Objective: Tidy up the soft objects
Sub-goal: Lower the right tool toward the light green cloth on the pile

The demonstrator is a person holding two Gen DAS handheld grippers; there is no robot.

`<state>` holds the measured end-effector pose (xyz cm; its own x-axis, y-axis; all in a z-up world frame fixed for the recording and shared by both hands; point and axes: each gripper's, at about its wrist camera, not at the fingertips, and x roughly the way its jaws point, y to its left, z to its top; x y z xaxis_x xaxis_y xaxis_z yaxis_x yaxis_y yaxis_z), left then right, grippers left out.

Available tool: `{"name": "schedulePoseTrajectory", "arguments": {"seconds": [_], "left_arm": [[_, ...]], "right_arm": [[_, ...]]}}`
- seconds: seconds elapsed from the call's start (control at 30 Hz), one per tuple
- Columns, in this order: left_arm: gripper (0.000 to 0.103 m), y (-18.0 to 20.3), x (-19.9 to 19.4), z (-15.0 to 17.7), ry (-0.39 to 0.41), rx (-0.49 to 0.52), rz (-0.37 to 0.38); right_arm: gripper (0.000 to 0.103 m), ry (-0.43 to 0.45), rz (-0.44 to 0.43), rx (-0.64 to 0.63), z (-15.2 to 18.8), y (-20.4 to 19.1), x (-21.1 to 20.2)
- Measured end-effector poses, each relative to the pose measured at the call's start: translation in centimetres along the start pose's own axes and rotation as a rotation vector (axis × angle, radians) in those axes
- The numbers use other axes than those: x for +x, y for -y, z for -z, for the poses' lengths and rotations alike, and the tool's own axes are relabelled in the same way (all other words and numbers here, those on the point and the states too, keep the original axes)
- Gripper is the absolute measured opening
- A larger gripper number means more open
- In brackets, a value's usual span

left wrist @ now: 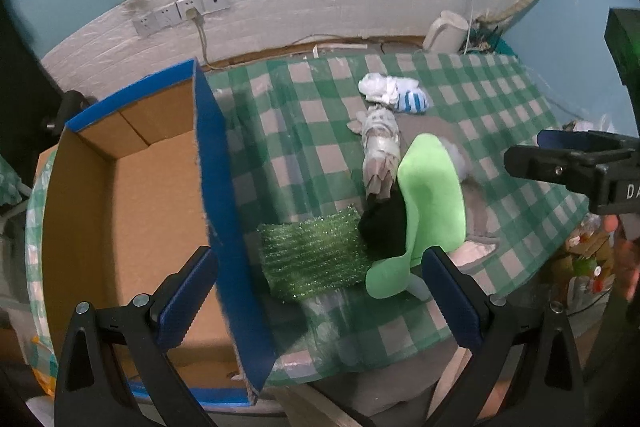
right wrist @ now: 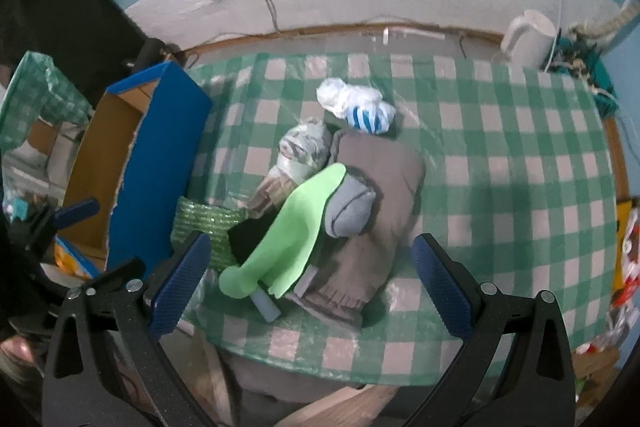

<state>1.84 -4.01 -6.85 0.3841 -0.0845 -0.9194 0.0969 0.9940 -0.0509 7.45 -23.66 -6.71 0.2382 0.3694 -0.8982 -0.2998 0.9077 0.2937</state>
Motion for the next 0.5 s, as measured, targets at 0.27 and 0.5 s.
{"name": "schedulePoseTrajectory", "arguments": {"seconds": [0.27,0.5], "left_arm": [[0.102,0.6,2.4,-0.4,-0.030,0.016,-0.033],[0.101,1.3,4.7,-0.1,-0.068,0.031,-0.064]], "right_arm": [[0.099,-0.066,-0.002,0.010,0.0,0.0,3.0],[0.093,-0.121,-0.035,0.050,0.2,0.1,5.1]]}}
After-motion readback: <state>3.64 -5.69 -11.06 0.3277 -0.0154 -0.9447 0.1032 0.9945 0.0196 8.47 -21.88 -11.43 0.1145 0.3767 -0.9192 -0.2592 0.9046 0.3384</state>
